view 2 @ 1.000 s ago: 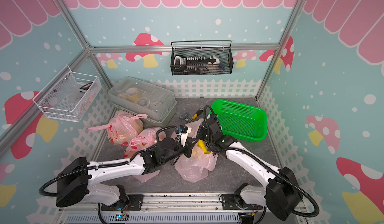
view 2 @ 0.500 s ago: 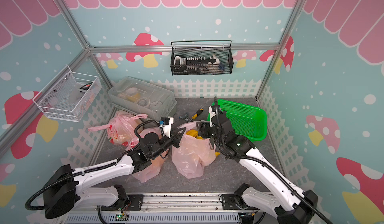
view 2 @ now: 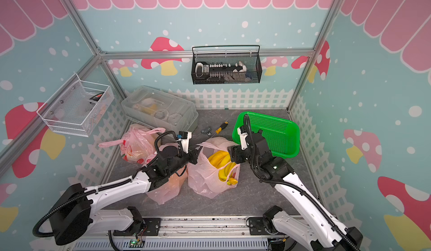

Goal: Place the banana into a plastic bag & tie a knot
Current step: Place the banana into the plastic bag, then adjust the plastic bag at the center of the board.

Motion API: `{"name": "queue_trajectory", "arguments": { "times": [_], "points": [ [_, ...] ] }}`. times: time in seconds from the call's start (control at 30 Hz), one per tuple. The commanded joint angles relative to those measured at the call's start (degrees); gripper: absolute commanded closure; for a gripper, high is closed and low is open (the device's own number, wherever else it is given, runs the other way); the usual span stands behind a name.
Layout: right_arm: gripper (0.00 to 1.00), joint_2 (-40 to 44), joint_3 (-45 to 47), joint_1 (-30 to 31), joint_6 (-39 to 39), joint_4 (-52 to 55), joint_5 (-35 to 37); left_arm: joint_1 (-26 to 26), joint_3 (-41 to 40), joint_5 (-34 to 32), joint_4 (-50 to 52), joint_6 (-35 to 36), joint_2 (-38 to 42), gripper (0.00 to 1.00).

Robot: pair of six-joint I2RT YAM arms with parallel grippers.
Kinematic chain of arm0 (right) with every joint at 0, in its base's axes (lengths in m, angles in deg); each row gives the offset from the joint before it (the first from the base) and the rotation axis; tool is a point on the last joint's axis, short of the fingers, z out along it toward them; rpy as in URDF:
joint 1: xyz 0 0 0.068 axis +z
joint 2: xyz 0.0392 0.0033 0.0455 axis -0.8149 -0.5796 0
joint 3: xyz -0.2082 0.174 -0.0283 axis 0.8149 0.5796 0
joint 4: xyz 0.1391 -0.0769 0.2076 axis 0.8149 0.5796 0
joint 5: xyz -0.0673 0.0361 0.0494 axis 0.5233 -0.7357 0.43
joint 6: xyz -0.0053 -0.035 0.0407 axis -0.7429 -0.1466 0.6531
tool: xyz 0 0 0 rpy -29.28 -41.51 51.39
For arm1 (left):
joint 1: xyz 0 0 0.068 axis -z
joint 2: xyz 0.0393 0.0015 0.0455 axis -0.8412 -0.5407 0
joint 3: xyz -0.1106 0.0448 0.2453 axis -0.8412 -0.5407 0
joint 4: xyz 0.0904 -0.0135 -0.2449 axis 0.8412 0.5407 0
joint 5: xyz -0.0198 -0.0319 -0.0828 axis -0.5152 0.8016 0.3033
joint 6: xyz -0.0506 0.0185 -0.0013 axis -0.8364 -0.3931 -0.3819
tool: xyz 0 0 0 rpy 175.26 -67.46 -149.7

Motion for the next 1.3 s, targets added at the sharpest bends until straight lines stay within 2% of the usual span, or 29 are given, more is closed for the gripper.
{"name": "queue_trajectory", "arguments": {
  "times": [0.0, 0.2, 0.47, 0.8, 0.87, 0.93, 1.0, 1.03, 1.1, 1.2, 1.27],
  "points": [
    [0.27, 0.21, -1.75, -0.19, -4.54, -0.70, -5.68, -2.37, 3.50, 2.07, 1.79, 0.72, -1.59, 1.00],
    [0.27, -2.91, -3.53, -0.17, -3.95, -0.94, -7.10, -4.79, 12.76, 6.35, 3.77, 3.64, -8.20, 1.00],
    [0.27, -2.95, -2.51, -0.18, -2.20, -0.32, -3.61, -7.63, 23.69, 10.30, 6.34, 4.32, -18.22, 1.00],
    [0.27, -7.84, -1.01, -0.22, -2.43, 3.54, 1.76, -7.70, 24.44, 12.40, 9.66, 5.00, -17.74, 1.00],
    [0.26, -8.56, -0.73, -0.24, -2.20, 1.80, -1.03, -7.66, 25.22, 14.05, 13.01, 4.87, -16.82, 0.93],
    [0.26, -8.71, 0.10, -0.25, -0.58, -2.62, -6.84, -6.75, 25.14, 13.49, 15.98, 5.60, -14.47, 0.86],
    [0.28, -9.12, 1.40, -0.18, 2.22, -8.54, -13.49, -5.74, 23.01, 10.50, 16.81, 5.35, -10.33, 0.71],
    [0.29, -9.56, 1.66, 0.09, 3.20, -10.21, -14.39, -5.67, 22.19, 9.24, 17.07, 4.69, -8.73, 0.66],
    [0.29, -11.34, 1.54, 0.91, 3.55, -11.06, -14.09, -5.67, 21.92, 6.28, 20.96, 3.75, -5.46, 0.55],
    [0.29, -11.94, 2.12, 1.27, 3.65, -10.73, -11.99, -4.19, 21.12, 2.65, 27.58, 4.62, -0.13, 0.50],
    [0.28, -11.06, 1.81, 1.28, 3.39, -9.15, -9.52, -0.48, 18.73, -2.47, 30.63, 6.65, 4.22, 0.45]
  ]
}}
